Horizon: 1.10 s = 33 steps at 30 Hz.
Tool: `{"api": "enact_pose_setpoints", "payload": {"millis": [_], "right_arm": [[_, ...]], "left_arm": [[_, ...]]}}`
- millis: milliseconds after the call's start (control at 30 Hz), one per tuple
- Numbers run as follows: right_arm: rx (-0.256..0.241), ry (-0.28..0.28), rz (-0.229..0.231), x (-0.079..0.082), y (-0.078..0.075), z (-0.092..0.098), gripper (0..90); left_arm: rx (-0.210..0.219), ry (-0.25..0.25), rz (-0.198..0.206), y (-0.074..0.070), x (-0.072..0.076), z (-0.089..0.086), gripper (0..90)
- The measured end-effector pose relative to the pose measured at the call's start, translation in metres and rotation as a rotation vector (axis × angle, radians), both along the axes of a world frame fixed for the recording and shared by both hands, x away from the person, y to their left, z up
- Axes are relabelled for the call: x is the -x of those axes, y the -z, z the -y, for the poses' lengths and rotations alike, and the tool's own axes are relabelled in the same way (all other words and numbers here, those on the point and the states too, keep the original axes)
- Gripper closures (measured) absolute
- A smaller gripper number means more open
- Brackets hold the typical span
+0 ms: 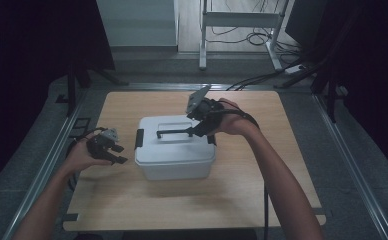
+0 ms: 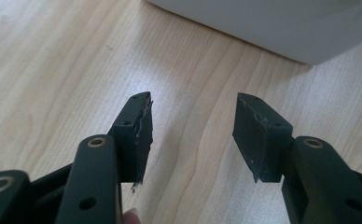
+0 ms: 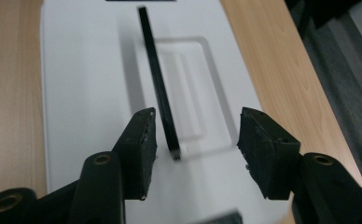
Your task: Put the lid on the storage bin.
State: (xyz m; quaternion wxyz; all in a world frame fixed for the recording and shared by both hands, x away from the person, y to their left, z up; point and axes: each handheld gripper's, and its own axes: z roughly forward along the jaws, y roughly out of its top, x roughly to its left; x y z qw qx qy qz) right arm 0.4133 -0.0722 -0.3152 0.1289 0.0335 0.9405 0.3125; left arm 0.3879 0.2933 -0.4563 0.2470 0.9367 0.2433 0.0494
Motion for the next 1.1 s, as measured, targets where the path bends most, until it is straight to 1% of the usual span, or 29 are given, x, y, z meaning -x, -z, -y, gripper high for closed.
{"api": "enact_pose_setpoints", "payload": {"millis": [33, 167, 300, 333, 367, 500, 600, 633, 833, 967, 1100], "right_arm": [[-0.011, 0.023, -0.001, 0.000, 0.000, 0.007, 44.5], [-0.067, 0.096, 0.003, 0.004, 0.000, 0.037, 44.0], [-0.112, 0.138, 0.010, 0.012, 0.001, 0.067, 44.1], [-0.119, 0.147, 0.004, 0.013, 0.003, 0.075, 44.1], [-0.128, 0.162, 0.008, 0.014, 0.005, 0.081, 44.2], [-0.135, 0.208, -0.009, 0.017, 0.014, 0.108, 44.2], [-0.144, 0.237, -0.019, 0.019, 0.025, 0.126, 44.3], [-0.150, 0.251, -0.024, 0.020, 0.031, 0.134, 44.4], [-0.178, 0.302, -0.046, 0.021, 0.053, 0.158, 44.6], [-0.193, 0.333, -0.062, 0.024, 0.067, 0.169, 44.7], [-0.212, 0.351, -0.075, 0.027, 0.081, 0.175, 44.7]], "left_arm": [[0.009, -0.007, -0.003, -0.001, 0.001, 0.000, 47.6], [0.011, -0.014, -0.002, -0.002, 0.003, -0.002, 47.3], [0.011, -0.018, -0.008, -0.003, 0.005, -0.002, 47.2], [0.006, -0.015, -0.008, -0.003, 0.005, -0.002, 47.0], [0.004, -0.018, -0.010, -0.003, 0.005, -0.001, 47.0], [0.011, -0.022, -0.002, -0.006, 0.005, 0.000, 47.0], [0.010, -0.019, -0.002, -0.006, 0.005, 0.002, 47.0], [0.010, -0.019, -0.002, -0.006, 0.005, 0.002, 47.1], [0.012, -0.013, 0.008, -0.007, 0.004, 0.004, 47.0], [0.015, -0.012, 0.013, -0.005, 0.004, 0.004, 47.1], [0.017, -0.019, 0.010, -0.002, 0.005, 0.004, 47.1]]}}
